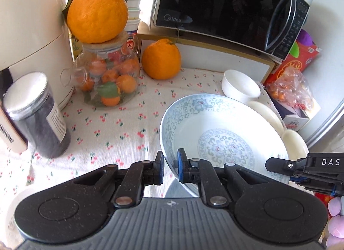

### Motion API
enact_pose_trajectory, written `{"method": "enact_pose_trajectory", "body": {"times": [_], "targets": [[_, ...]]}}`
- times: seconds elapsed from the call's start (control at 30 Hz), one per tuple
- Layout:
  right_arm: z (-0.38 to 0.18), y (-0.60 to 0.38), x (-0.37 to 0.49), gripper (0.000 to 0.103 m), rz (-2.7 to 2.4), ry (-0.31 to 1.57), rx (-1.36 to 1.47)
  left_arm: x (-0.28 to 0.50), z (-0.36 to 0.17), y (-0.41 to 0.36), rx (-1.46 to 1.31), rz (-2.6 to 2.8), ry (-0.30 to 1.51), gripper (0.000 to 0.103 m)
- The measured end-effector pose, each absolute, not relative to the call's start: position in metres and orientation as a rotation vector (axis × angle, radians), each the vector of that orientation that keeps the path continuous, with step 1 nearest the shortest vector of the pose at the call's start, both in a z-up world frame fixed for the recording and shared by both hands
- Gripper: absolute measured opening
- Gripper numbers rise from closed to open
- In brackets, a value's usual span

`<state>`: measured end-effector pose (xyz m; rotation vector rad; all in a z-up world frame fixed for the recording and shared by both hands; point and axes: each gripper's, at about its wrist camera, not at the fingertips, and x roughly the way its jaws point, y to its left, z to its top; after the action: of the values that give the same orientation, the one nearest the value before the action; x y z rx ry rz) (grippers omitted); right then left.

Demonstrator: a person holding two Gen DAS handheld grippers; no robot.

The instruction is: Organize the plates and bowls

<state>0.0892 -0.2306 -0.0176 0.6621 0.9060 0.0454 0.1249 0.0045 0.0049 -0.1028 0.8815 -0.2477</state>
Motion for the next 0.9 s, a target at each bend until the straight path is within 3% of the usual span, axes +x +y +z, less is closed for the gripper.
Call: {"method": "enact_pose_trajectory", "body": {"times": [0.9], "targets": [[-0.035,-0.207,0.034,0.015,-0.040,1.067,0.540,0.077,-0.020,0.006,0.034,-0.322,0.972,0.012]]}}
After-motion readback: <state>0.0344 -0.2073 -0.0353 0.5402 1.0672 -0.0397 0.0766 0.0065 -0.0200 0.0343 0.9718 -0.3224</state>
